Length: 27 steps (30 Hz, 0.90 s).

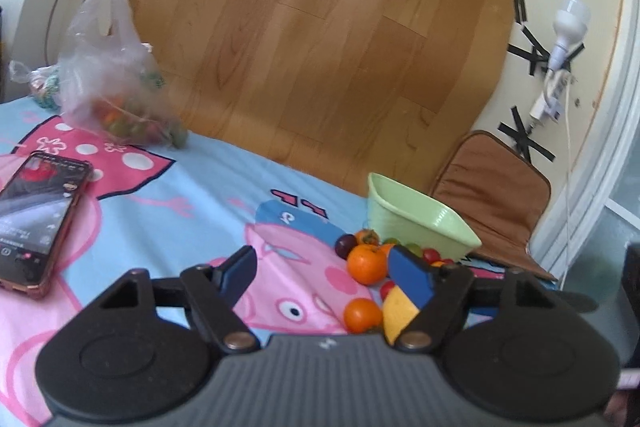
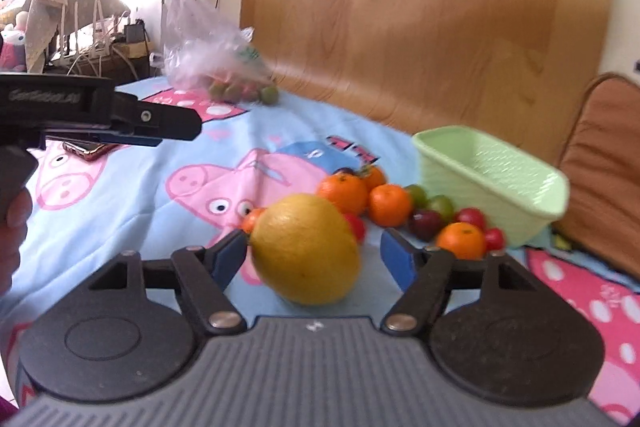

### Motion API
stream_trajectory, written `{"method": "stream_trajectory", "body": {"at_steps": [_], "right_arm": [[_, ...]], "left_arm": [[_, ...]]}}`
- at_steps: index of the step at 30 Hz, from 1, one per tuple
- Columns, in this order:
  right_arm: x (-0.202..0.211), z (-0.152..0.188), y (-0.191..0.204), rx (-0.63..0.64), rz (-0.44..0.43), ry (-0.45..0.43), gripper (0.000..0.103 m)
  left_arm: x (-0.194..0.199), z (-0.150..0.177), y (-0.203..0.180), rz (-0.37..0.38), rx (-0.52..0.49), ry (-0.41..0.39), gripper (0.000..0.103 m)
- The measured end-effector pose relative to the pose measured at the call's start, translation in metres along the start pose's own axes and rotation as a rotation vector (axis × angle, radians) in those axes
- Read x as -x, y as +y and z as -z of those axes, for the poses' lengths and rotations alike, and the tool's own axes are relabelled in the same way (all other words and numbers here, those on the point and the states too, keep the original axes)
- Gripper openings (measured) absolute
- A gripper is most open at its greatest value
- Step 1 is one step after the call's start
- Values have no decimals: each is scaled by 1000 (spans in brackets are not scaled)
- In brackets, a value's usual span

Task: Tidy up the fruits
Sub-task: 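Grasp an orange cherry tomato with the left tool while the right tool grasps the yellow grapefruit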

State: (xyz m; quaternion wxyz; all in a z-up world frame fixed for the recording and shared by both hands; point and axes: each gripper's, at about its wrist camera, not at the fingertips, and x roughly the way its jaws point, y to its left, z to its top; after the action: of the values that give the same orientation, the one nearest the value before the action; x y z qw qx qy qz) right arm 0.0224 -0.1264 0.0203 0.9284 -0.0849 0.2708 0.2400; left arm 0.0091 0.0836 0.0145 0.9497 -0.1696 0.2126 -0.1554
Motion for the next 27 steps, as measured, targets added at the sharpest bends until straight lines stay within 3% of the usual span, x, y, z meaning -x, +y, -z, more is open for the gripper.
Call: {"method": "stream_trajectory", "body": {"at_steps": [1,4,8,10,17,20,22,24,27], "right_arm": [[2,-2,-5,-47,-11,3,64],[10,5,-45,-344,-98,26,63],[32,41,-97,-731,-242,16,60],[45,56,-107,-822,-268,-4,60],[80,66,-111,-749,-144,-62,61],[80,64,-108,-659,-99,-68,62],[79,59,-105,-588,-64,-69,65],[75,57,-100,-524,-51,-65,67],[74,56,-94,-463,-66,-70,79]], "left_arm": [[-1,0,-1,5,-5,3,74],[-7,1,-5,18,-12,23,74],[-21,4,-13,42,-39,61,74],[-28,5,-20,52,-65,77,77],[-63,16,-50,14,-205,209,76],[-69,21,-54,6,-235,249,66],[-71,23,-56,13,-242,265,50],[-73,24,-56,-1,-246,271,43],[-71,23,-54,-15,-241,259,30]]}}
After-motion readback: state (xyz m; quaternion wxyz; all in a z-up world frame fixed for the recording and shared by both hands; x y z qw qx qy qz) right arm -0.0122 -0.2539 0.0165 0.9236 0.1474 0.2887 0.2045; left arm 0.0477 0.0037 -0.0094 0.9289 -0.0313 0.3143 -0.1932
